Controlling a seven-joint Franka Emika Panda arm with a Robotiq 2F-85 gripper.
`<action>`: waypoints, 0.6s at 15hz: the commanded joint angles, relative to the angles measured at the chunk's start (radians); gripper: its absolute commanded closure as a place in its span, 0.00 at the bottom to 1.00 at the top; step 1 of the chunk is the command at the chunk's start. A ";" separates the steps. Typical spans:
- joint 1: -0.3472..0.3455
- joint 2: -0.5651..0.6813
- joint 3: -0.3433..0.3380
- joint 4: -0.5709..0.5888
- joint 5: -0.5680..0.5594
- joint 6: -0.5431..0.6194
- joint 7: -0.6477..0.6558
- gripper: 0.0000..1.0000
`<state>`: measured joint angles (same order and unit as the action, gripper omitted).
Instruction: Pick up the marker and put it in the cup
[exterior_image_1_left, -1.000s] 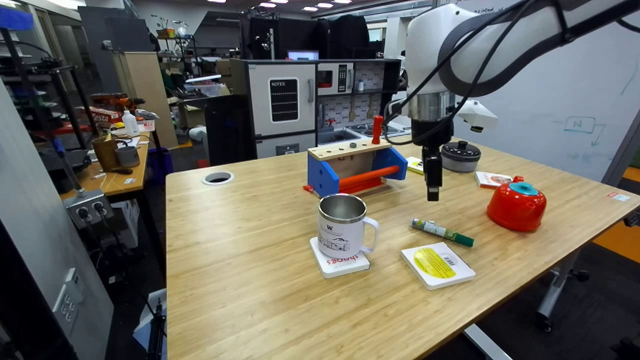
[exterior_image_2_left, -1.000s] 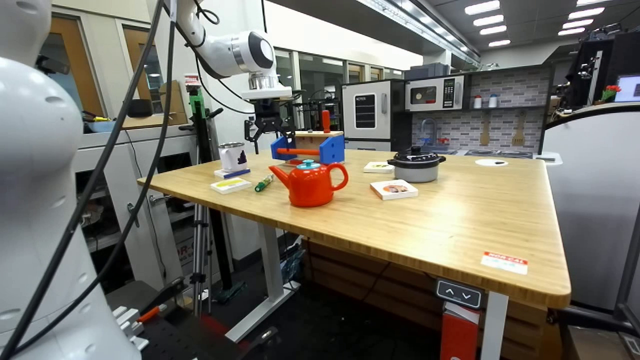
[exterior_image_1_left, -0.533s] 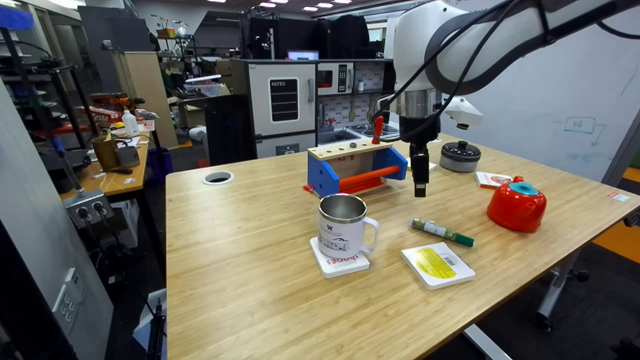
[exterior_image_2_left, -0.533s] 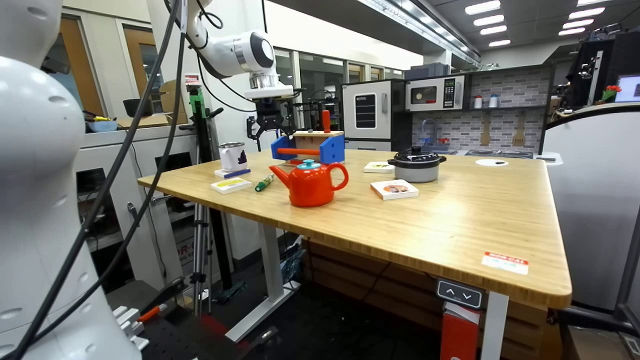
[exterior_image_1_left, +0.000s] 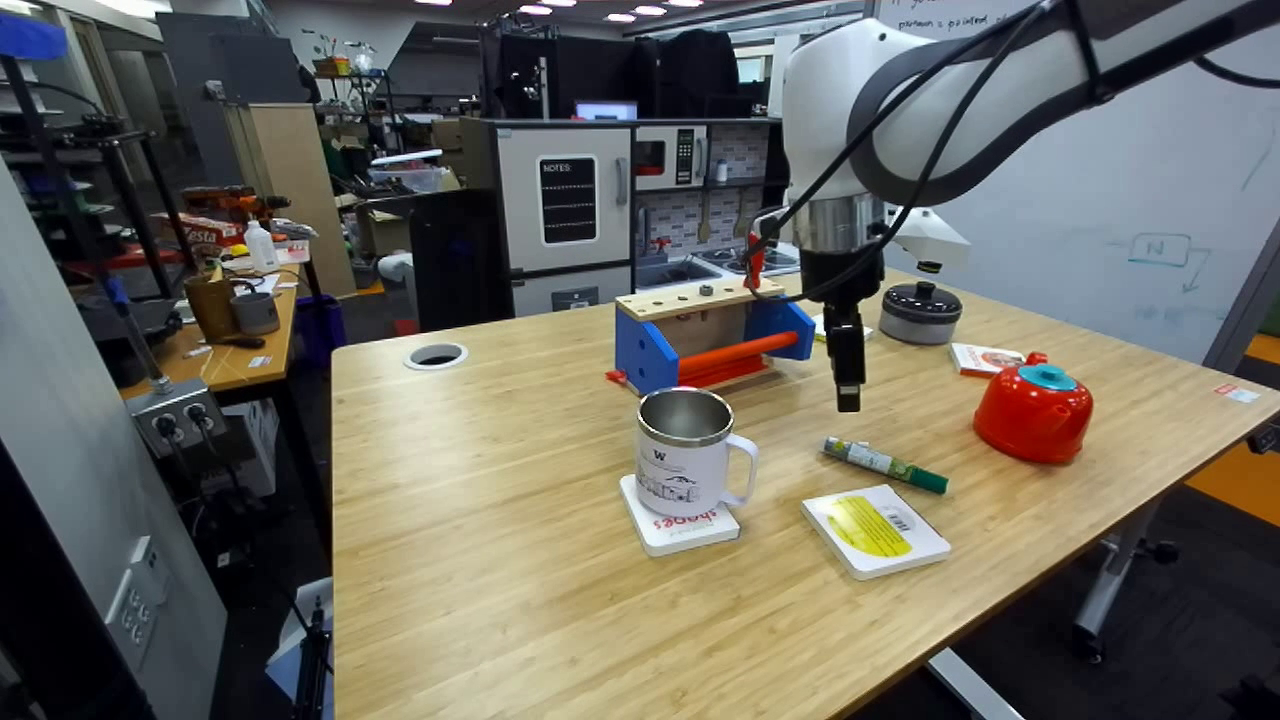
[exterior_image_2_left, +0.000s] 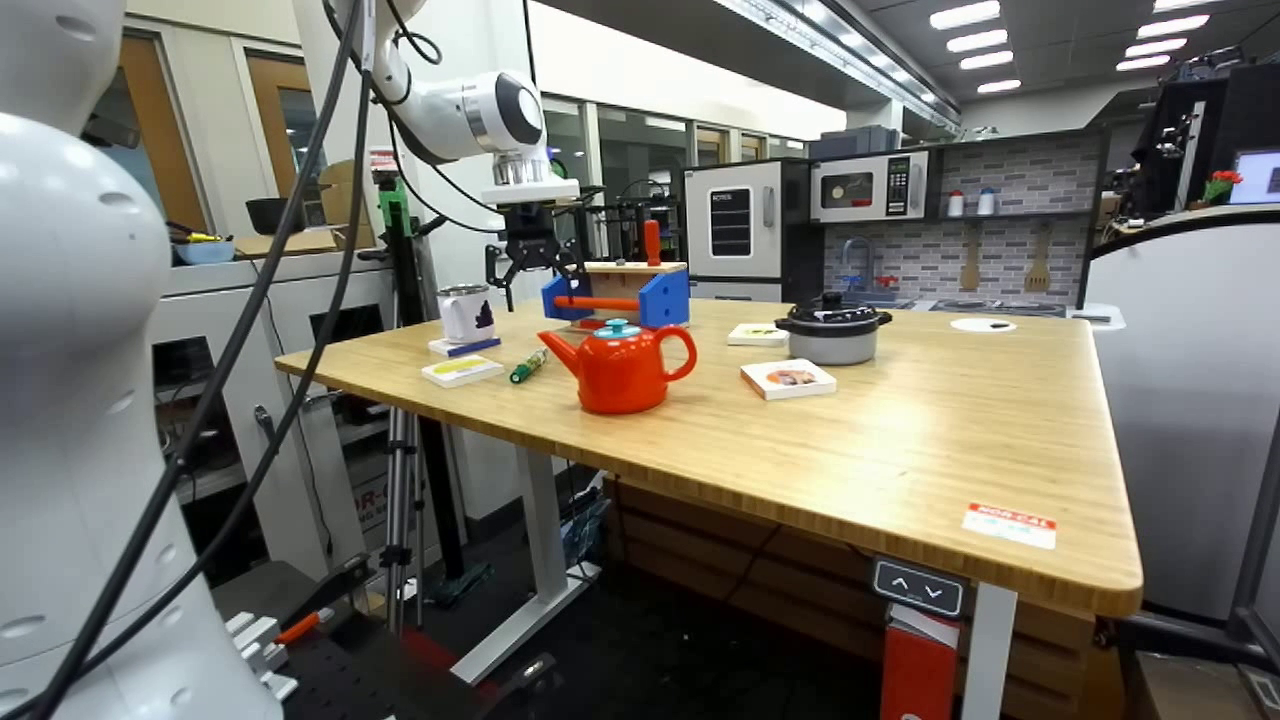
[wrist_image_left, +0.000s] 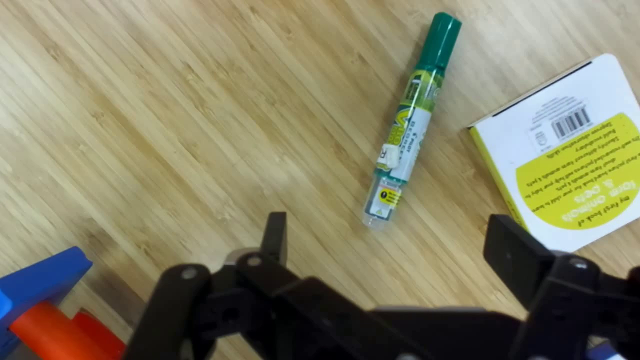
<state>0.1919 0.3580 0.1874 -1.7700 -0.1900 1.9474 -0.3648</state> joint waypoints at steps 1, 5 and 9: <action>0.001 0.007 0.004 -0.014 -0.002 -0.005 0.006 0.00; 0.001 0.043 0.005 -0.008 0.000 -0.004 0.004 0.00; 0.004 0.071 0.009 -0.004 0.001 -0.007 0.002 0.00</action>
<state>0.1947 0.4154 0.1924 -1.7891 -0.1901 1.9486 -0.3648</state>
